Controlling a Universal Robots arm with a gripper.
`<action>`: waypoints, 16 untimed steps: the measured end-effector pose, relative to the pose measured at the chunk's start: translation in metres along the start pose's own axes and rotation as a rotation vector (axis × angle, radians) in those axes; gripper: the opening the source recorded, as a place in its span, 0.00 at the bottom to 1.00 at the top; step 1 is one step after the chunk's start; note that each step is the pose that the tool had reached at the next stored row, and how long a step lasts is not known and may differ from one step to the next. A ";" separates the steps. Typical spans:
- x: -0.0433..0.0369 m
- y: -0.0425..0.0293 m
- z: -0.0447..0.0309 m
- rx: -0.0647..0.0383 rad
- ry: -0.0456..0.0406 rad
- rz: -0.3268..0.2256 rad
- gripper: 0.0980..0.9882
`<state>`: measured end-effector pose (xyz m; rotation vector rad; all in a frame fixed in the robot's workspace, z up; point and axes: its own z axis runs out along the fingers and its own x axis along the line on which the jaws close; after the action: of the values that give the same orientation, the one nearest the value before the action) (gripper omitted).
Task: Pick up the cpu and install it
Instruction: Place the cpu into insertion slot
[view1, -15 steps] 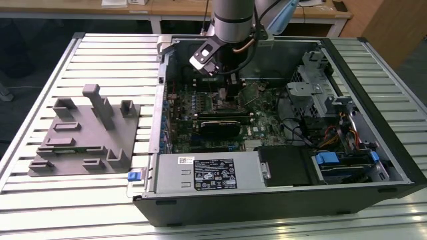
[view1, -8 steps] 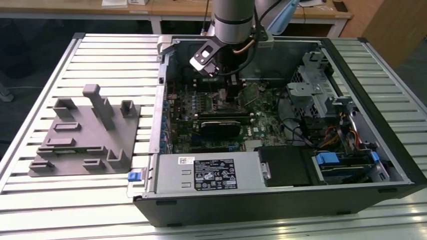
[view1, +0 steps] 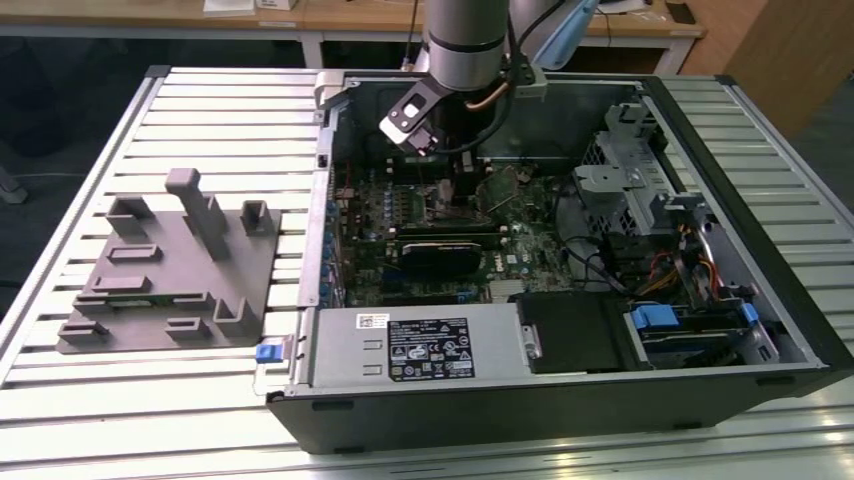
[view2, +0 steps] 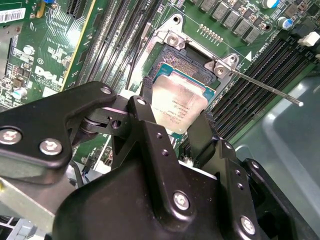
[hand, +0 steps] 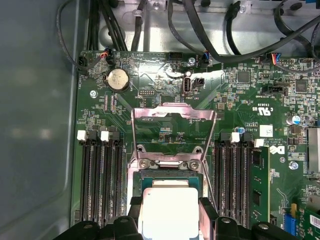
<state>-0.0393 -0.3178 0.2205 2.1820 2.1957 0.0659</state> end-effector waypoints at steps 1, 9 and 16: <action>0.0000 0.0000 0.0003 0.000 0.0002 0.000 0.49; 0.0000 -0.0003 0.0045 0.000 0.0001 0.000 0.49; -0.0007 -0.0011 0.0094 0.000 -0.0001 0.002 0.49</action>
<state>-0.0397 -0.3185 0.2111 2.1842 2.1936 0.0658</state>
